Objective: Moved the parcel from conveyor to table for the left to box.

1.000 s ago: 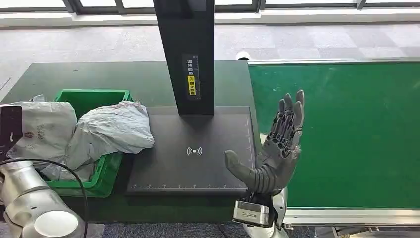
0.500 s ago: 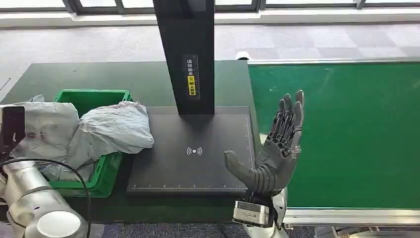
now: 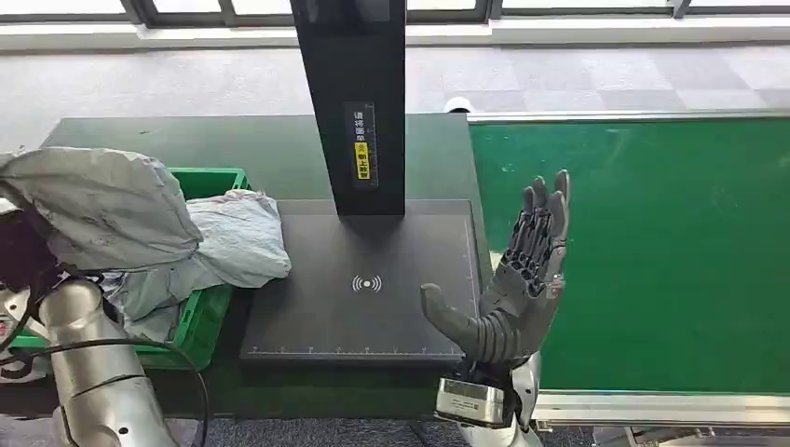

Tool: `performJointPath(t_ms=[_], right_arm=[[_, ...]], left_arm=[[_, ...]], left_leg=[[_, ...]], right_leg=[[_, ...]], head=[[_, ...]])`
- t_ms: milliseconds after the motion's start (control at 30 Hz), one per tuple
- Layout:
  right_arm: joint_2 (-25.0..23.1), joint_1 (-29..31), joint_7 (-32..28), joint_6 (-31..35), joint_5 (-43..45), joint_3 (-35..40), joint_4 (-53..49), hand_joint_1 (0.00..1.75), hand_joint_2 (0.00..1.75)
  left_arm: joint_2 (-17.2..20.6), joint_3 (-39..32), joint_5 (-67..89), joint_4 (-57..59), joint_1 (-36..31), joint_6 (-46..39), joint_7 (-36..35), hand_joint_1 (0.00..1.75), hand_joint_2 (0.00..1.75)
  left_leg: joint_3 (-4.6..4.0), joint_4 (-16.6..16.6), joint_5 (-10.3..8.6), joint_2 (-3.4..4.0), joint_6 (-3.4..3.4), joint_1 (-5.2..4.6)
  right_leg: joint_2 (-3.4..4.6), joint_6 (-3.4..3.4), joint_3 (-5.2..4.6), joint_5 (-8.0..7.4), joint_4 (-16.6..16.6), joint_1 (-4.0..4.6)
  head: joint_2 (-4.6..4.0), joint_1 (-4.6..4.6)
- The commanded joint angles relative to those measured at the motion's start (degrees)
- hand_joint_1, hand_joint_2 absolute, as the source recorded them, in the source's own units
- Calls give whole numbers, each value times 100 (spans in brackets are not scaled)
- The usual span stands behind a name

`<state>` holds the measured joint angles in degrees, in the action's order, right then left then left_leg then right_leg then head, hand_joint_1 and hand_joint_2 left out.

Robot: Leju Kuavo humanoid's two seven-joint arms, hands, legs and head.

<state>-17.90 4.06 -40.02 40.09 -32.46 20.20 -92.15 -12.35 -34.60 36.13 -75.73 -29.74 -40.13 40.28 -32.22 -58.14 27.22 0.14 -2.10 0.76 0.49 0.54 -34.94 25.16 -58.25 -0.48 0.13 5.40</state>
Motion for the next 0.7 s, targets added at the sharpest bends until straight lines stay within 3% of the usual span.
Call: performJointPath(t_ms=[33, 200, 300, 333, 367, 700], right_arm=[[-210, -447, 2, -9, -17, -65, 199, 0, 175], [-210, -467, 2, -9, -22, -55, 171, 0, 175], [-210, -465, 2, -9, -16, -50, 166, 0, 175], [-210, -471, 2, -9, -42, -28, 161, 0, 175], [-210, -467, 2, -9, -46, -36, 157, 0, 175], [-210, -467, 2, -9, -46, -36, 157, 0, 175]], left_arm=[[142, 433, -65, 362, -41, 13, -28, 175, 175], [122, 425, -25, 421, -84, 13, -28, 175, 175], [321, 169, 553, 1346, -308, 13, -186, 175, 175], [104, -421, 1617, 1270, -524, 13, -354, 175, 175], [131, -485, 1728, 1511, -575, 13, -392, 175, 175], [131, -485, 1728, 1511, -575, 13, -392, 175, 175]], left_leg=[[12, 14, -2, -17, 4, 2], [14, 16, -2, -18, 6, 2], [15, 15, -3, -16, 3, -1], [18, 21, -7, -23, 5, -2], [25, 32, -10, -25, 6, -5], [9, 11, -3, -13, 6, -2]], right_leg=[[-19, 1, 17, 5, 11, 3], [-20, 0, 19, 4, 15, 4], [-18, 0, 18, 5, 10, 3], [-26, 1, 22, 4, 15, 2], [-29, 2, 29, 3, 23, 1], [-16, 2, 14, 2, 8, 3]], head=[[0, 0], [0, 0], [0, 0], [0, 0], [0, 0], [0, 0]])
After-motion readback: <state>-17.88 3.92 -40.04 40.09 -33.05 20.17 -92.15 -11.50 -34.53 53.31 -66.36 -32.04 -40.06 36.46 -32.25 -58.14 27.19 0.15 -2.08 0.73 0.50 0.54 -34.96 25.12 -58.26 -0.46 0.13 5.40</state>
